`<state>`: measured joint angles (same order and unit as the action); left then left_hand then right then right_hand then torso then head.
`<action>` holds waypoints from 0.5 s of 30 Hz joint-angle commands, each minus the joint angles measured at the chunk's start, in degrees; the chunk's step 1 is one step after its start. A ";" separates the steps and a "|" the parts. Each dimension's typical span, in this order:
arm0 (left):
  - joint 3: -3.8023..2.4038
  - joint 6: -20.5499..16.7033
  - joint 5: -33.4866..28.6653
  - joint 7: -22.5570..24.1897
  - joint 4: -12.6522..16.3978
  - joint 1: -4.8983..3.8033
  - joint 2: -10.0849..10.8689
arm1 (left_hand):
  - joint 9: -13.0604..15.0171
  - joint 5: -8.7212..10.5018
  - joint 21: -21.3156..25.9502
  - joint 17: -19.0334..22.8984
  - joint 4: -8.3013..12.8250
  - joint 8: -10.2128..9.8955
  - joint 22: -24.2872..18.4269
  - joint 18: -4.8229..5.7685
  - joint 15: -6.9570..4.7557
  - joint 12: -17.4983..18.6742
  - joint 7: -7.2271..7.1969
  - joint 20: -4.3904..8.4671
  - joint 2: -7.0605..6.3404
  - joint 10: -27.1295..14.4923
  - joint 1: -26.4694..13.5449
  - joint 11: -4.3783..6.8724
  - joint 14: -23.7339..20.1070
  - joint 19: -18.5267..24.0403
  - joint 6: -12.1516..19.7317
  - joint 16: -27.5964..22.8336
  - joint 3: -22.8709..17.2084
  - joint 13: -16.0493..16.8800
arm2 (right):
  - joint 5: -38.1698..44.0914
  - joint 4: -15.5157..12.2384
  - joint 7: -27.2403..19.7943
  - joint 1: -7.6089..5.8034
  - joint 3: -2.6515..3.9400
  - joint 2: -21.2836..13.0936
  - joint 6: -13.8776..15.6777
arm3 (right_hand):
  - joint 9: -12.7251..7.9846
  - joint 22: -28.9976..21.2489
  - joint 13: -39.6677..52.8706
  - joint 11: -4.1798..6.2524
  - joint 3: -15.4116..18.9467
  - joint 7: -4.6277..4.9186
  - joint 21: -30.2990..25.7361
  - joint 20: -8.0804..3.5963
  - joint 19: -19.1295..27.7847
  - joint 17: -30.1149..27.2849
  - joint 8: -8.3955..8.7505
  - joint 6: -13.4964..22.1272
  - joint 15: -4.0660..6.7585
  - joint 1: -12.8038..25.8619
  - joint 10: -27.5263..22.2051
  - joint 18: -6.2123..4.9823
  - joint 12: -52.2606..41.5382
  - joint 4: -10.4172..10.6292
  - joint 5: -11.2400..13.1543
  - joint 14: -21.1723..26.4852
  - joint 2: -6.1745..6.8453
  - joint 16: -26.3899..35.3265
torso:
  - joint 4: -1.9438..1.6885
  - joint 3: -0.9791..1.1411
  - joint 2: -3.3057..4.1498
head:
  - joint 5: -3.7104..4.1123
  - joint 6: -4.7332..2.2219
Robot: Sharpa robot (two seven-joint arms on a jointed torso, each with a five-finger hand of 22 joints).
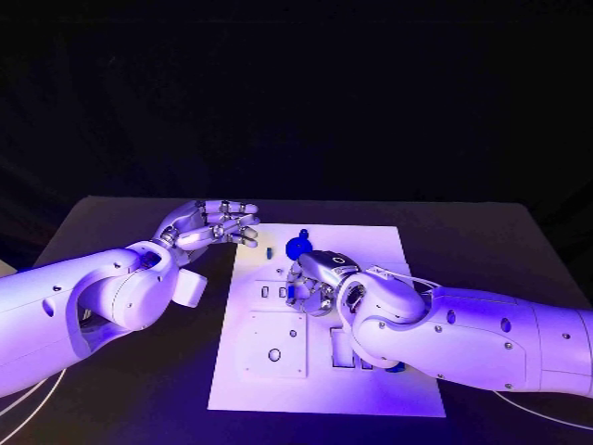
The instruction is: Assemble the parts on the task board
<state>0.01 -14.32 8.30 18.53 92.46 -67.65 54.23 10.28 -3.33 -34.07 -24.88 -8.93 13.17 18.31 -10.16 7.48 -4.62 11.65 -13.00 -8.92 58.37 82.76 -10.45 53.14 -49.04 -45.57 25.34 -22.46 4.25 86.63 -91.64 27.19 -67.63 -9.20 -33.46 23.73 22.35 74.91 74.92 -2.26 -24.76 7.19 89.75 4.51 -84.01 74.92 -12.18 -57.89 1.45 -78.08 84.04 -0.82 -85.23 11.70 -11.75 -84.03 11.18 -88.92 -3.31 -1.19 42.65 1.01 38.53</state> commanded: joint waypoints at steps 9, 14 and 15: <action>-0.03 1.88 0.44 -0.07 0.02 -0.03 -0.11 | 0.04 0.28 -0.33 -0.13 0.04 -0.22 0.14 -0.17 -0.11 0.02 2.56 0.21 -0.10 -0.05 -0.78 -0.21 0.28 0.31 0.16 0.34 -0.29 0.01 | 0.73 0.39 -0.87 0.21 -0.13 0.18 0.14 | -0.74 15.09 9.13 -0.96 0.88 0.89 0.25 0.40 -5.99 11.36 1.58 3.12 -0.48 1.41 0.79 0.82 2.37 0.73 0.00 -5.08 1.85 0.36 | 0.02 0.00 -0.03 | 0.03 0.02; -0.03 2.06 0.53 -0.19 0.00 -0.03 -0.09 | 0.03 0.28 -0.39 -0.16 0.03 -0.24 0.18 -0.16 -0.10 0.04 2.56 0.21 -0.14 -0.09 -0.81 -0.22 0.24 0.35 0.20 0.40 -0.27 0.00 | 0.64 0.41 -1.38 0.21 -0.13 0.17 0.07 | -1.00 15.09 8.11 -1.30 1.38 1.25 0.25 0.70 -5.99 11.02 2.16 4.24 -0.79 1.54 -0.19 0.82 3.65 0.80 0.00 -4.99 2.32 0.51 | 0.05 0.00 -0.03 | 0.05 0.01; -0.03 2.15 0.54 -0.20 0.00 -0.03 -0.09 | 0.03 0.28 -0.39 -0.16 0.03 -0.24 0.18 -0.16 -0.10 0.04 2.56 0.21 -0.14 -0.09 -0.81 -0.22 0.24 0.35 0.20 0.40 -0.27 0.00 | 0.62 0.40 -1.52 0.21 -0.13 0.17 0.05 | -1.05 15.09 8.00 -1.36 1.52 1.31 0.25 0.75 -5.99 10.93 2.28 4.46 -0.84 1.56 -0.30 0.82 3.77 0.81 0.00 -4.97 2.44 0.55 | 0.05 0.01 -0.03 | 0.04 0.01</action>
<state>0.01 -13.60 8.49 18.27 92.40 -67.65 54.23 10.28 -3.33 -34.07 -24.99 -8.93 13.17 18.44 -10.17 7.48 -4.62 11.65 -13.00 -9.14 58.37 82.53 -10.45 53.14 -49.04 -45.57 25.55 -22.46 4.24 86.76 -91.28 26.58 -67.53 -9.27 -33.31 24.14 21.34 74.90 74.91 -3.41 -23.45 8.57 89.75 4.95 -84.00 74.91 -10.15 -53.64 1.01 -76.27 83.73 -0.82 -81.64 12.50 -11.76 -84.02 13.11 -88.70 -3.27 -1.19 42.62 1.05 38.55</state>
